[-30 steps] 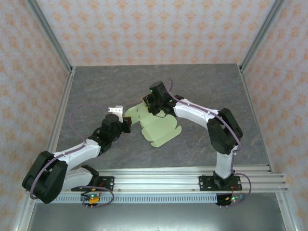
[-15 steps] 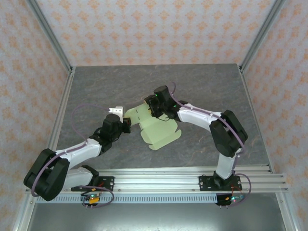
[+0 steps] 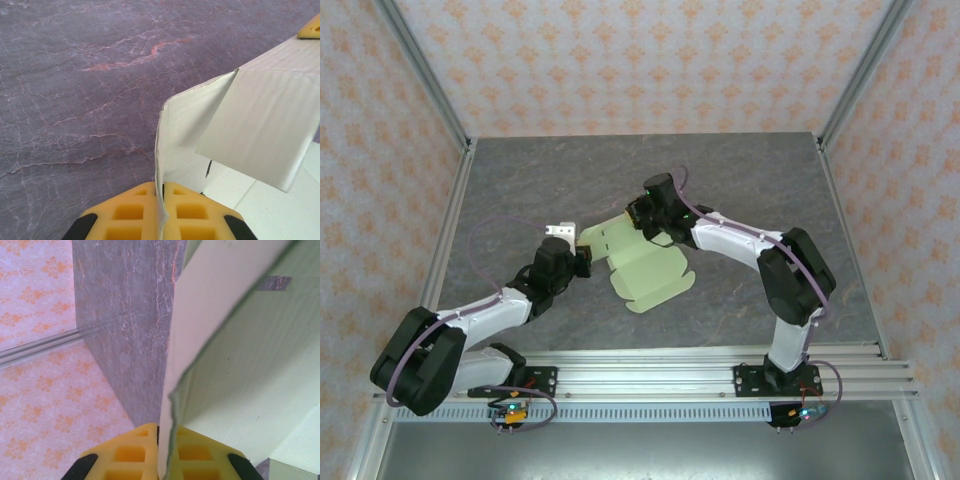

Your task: Fold the paper box

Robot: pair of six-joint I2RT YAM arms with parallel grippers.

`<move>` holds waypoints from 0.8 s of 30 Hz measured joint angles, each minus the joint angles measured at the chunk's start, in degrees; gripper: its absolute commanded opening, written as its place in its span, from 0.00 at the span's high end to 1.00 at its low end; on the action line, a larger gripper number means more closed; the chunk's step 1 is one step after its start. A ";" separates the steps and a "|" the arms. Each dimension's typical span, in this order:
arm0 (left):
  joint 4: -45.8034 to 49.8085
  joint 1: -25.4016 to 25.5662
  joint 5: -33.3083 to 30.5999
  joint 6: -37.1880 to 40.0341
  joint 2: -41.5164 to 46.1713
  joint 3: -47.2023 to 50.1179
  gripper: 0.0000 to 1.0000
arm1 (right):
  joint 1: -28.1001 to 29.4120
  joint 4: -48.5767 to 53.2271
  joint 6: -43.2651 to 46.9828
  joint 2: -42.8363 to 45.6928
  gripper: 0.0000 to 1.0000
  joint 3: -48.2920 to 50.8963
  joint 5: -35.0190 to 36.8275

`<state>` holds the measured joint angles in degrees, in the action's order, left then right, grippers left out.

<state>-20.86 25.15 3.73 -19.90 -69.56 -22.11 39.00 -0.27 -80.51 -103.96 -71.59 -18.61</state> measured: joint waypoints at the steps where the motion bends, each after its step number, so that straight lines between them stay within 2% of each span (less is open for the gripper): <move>1: -0.02 0.00 -0.17 -0.31 0.02 0.00 0.61 | 0.00 -0.87 0.09 0.00 0.95 0.20 -0.31; 6: 0.50 0.00 -0.87 -0.55 2.82 0.50 0.36 | -0.35 -9.70 3.34 0.00 0.95 4.11 -3.32; 8: 0.50 0.00 -2.10 -0.48 6.84 2.12 0.31 | -0.83 -13.94 6.01 0.44 0.95 6.95 -4.61; 12: 0.52 0.00 -4.39 -0.87 13.46 5.31 0.26 | -1.70 -19.19 11.50 2.54 0.96 11.78 -5.77; 16: 0.48 0.00 -6.16 -0.76 17.11 6.71 0.26 | -2.86 -26.51 14.95 3.08 0.96 14.95 -8.31; 20: 0.48 0.00 -6.36 -0.55 16.83 6.75 0.25 | -4.09 -34.05 14.75 2.21 0.96 17.42 -11.30; 24: 0.61 0.00 -5.84 0.02 12.96 6.45 0.25 | -5.09 -42.05 12.59 -1.27 0.95 19.02 -13.99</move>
<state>-20.25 25.15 -2.11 -19.88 -56.60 -15.66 33.91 -42.33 -67.92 -105.23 -52.58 -32.60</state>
